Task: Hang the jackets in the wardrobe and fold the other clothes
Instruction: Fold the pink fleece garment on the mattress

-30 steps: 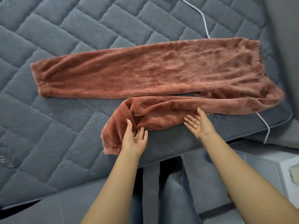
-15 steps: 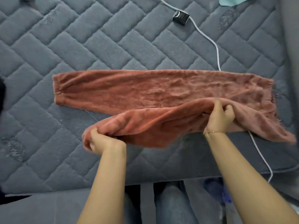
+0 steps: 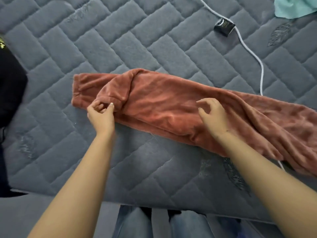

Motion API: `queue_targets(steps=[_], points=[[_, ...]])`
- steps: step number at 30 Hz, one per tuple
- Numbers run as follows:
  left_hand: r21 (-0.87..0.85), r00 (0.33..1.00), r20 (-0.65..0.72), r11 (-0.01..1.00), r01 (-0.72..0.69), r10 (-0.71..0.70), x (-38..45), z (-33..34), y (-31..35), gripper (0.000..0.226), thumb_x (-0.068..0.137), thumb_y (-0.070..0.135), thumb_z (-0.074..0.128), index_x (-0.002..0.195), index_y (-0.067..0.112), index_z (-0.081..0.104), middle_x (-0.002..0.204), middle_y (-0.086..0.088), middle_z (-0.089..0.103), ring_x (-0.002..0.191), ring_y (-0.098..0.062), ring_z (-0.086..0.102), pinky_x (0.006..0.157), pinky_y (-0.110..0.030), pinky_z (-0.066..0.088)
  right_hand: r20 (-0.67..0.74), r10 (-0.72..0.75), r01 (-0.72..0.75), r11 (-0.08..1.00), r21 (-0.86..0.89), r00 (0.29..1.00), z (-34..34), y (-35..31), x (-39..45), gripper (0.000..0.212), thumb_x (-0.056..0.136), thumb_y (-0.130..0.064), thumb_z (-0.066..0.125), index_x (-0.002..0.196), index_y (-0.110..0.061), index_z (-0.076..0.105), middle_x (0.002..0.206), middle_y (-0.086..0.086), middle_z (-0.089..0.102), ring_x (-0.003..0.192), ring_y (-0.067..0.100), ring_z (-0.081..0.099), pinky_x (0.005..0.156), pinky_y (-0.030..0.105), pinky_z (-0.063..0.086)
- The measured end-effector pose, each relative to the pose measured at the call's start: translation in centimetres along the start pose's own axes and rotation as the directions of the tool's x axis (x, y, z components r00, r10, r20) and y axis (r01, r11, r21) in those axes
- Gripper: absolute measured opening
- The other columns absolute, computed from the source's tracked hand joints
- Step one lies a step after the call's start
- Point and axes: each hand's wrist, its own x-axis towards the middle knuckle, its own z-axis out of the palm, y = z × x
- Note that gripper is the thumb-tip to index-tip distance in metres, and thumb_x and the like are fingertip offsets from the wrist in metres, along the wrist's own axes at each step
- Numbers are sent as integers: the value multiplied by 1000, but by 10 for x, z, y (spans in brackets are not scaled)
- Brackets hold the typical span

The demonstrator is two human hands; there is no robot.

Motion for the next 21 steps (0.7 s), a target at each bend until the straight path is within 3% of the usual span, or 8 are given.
queue_targets(steps=[3, 5, 7, 8, 10, 13, 16, 21], points=[[390, 983, 49, 903, -182, 177, 28, -16, -11, 88, 73, 32, 83, 145, 18, 34, 143, -13, 30, 127, -29, 41, 112, -42, 33, 107, -134, 146, 982, -120, 985, 20, -19, 12, 25, 81, 3, 63, 103, -5, 70, 113, 13, 64, 111, 30, 57, 102, 32, 37], [650, 895, 337, 616, -446, 292, 42, -21, -18, 109, 65, 47, 84, 152, 32, 21, 157, -10, 14, 142, -32, 21, 113, -50, 20, 175, -169, 196, 969, -152, 970, 32, -36, 23, 27, 83, 2, 62, 108, -5, 69, 120, 13, 61, 115, 31, 54, 104, 28, 33], [661, 749, 586, 352, -663, 310, 55, -24, -22, 108, 63, 54, 82, 152, 35, 23, 162, -7, 8, 146, -30, 14, 114, -51, 15, 196, -218, 255, 949, -187, 956, 49, -55, 35, 33, 83, -1, 62, 115, -6, 67, 127, 13, 58, 121, 32, 51, 108, 31, 32], [627, 698, 640, 307, -716, 322, 63, -24, -23, 97, 67, 54, 80, 150, 34, 32, 161, -6, 16, 144, -30, 20, 112, -49, 19, 195, -232, 274, 935, -226, 953, 59, -64, 42, 38, 83, -4, 63, 121, -7, 64, 133, 14, 55, 126, 32, 48, 111, 35, 31], [532, 643, 646, 361, -766, 412, 80, -26, -22, 57, 80, 44, 73, 131, 23, 57, 143, -4, 46, 128, -29, 43, 101, -44, 35, 193, -199, 259, 895, -363, 961, 79, -78, 58, 50, 87, -16, 63, 136, -11, 53, 149, 14, 40, 140, 31, 34, 116, 42, 23], [268, 688, 557, 683, -679, 465, 107, -31, -7, 13, 96, 27, 59, 99, 16, 65, 103, 4, 66, 97, -6, 57, 84, -29, 44, 215, -74, 173, 855, -489, 974, 100, -87, 78, 58, 93, -29, 60, 146, -15, 41, 158, 10, 27, 147, 27, 19, 120, 44, 12], [7, 829, 490, 950, -312, 269, 147, -44, 21, 26, 99, 36, 51, 100, 16, 68, 104, 11, 69, 101, 7, 59, 87, -19, 48, 201, -126, 201, 885, -420, 972, 112, -93, 83, 47, 92, -27, 61, 136, -12, 52, 141, 11, 48, 134, 30, 39, 115, 41, 22], [266, 822, 554, 909, -322, 129, 201, -44, 13, 18, 100, 30, 52, 103, 14, 59, 93, 5, 62, 91, -12, 55, 82, -30, 46, 116, -111, 152, 881, -448, 987, 118, -90, 87, 35, 93, -33, 62, 120, -11, 61, 107, 14, 60, 105, 33, 52, 96, 40, 33]])
